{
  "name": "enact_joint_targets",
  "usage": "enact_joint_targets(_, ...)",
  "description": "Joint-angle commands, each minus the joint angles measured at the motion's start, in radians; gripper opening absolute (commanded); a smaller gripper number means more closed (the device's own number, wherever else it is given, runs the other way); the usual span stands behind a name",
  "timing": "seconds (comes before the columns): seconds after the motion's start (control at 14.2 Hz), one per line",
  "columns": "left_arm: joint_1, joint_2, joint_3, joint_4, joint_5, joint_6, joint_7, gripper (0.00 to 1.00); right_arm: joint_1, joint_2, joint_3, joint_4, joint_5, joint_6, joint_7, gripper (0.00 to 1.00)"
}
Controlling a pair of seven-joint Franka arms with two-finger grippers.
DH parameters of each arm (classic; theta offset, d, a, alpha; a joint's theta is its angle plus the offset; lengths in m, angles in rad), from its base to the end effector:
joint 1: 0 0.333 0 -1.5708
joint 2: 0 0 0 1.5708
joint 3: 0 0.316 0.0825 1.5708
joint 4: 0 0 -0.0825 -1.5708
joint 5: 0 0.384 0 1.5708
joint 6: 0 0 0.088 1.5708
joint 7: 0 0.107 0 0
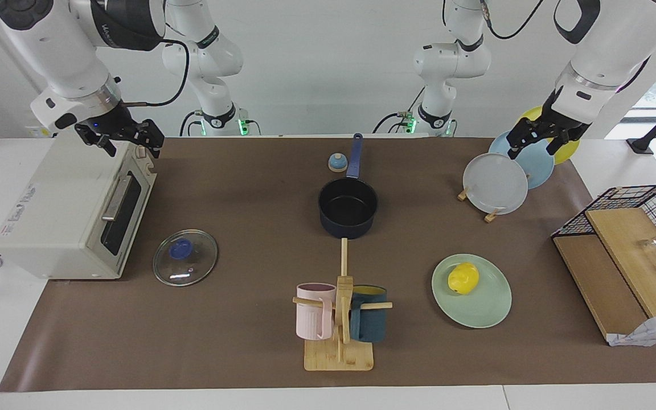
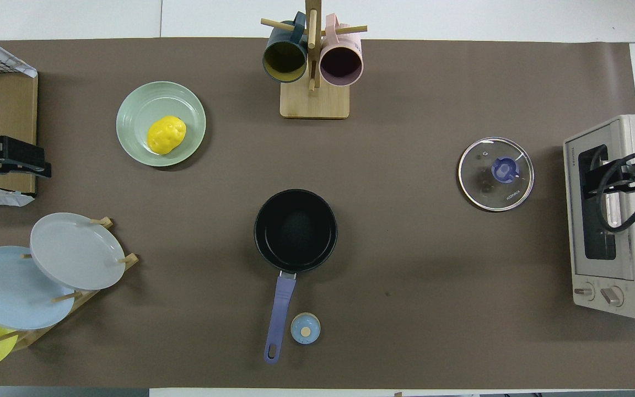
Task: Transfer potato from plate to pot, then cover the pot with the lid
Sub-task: 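Reach the right gripper to the glass lid's blue knob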
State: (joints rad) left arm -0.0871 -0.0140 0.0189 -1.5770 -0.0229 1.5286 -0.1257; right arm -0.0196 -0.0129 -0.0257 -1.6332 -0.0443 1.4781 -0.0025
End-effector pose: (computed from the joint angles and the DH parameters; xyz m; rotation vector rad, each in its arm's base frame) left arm 0.5442 -0.0396 0.6257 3.1201 0.0888 -0.0569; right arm 0.5372 -0.0295 0.5952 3.0924 -0.0676 -0.2219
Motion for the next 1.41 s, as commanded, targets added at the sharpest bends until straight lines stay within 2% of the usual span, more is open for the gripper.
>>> enact_joint_targets(0.0, -0.005, -0.024, 0.003, -0.023, -0.009, -0.004, 0.012, 1.0, -0.035, -0.016, -0.013, -0.022, 0.02, 0.005, 0.013, 1.0)
enact_joint_targets(0.71, -0.006, -0.024, -0.002, -0.026, -0.009, 0.007, 0.014, 1.0, -0.026, -0.018, -0.01, -0.025, 0.021, -0.002, 0.009, 1.0)
enact_joint_targets(0.85, -0.006, -0.024, -0.004, -0.026, -0.009, 0.01, 0.012, 1.0, -0.026, -0.027, -0.005, -0.022, 0.02, 0.016, -0.042, 1.0)
enact_joint_targets(0.99, -0.006, -0.024, -0.004, -0.027, -0.009, 0.018, 0.011, 1.0, -0.026, -0.028, -0.005, -0.092, 0.021, 0.176, -0.131, 1.0)
enact_joint_targets(1.06, -0.006, -0.024, -0.005, -0.027, -0.009, 0.019, 0.009, 1.0, -0.028, -0.018, -0.005, -0.118, 0.023, 0.217, -0.14, 1.0)
enact_joint_targets(1.34, -0.006, -0.023, -0.005, -0.032, -0.009, 0.053, 0.012, 1.0, -0.025, 0.114, -0.003, -0.155, 0.023, 0.408, -0.171, 1.0)
